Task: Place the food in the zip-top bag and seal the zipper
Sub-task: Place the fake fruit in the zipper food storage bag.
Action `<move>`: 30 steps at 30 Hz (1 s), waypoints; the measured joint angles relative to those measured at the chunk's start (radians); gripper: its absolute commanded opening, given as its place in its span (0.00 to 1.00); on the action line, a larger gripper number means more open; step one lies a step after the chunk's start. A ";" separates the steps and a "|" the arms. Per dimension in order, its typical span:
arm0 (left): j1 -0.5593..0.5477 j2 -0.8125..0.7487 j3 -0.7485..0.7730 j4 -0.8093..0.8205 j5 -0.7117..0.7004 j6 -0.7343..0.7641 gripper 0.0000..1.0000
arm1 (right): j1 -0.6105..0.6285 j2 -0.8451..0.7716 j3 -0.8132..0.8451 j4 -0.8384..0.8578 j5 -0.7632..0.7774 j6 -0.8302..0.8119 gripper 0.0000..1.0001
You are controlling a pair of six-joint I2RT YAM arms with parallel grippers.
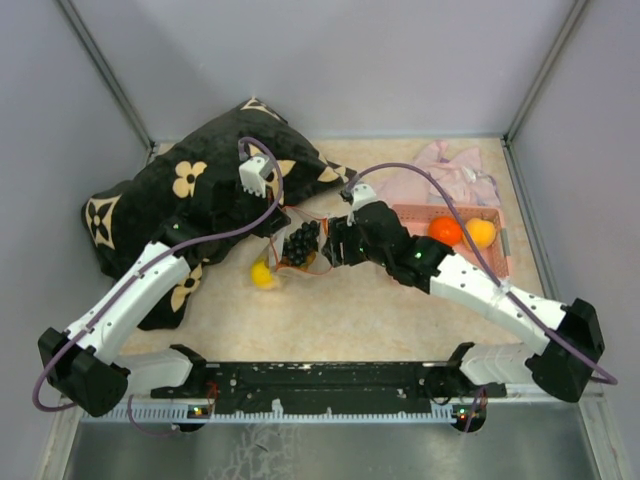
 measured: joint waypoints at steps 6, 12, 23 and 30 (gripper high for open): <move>0.000 0.000 -0.001 0.001 0.000 -0.006 0.00 | 0.000 0.050 -0.045 0.012 0.005 0.167 0.37; 0.002 0.000 -0.005 0.006 0.000 -0.012 0.00 | 0.000 0.109 -0.044 0.016 0.002 0.218 0.00; 0.002 0.002 -0.005 0.016 -0.034 -0.032 0.00 | 0.002 0.200 0.474 -0.371 0.209 0.004 0.00; 0.002 0.006 -0.005 0.021 -0.033 -0.047 0.00 | 0.001 0.272 0.654 -0.513 0.281 -0.117 0.00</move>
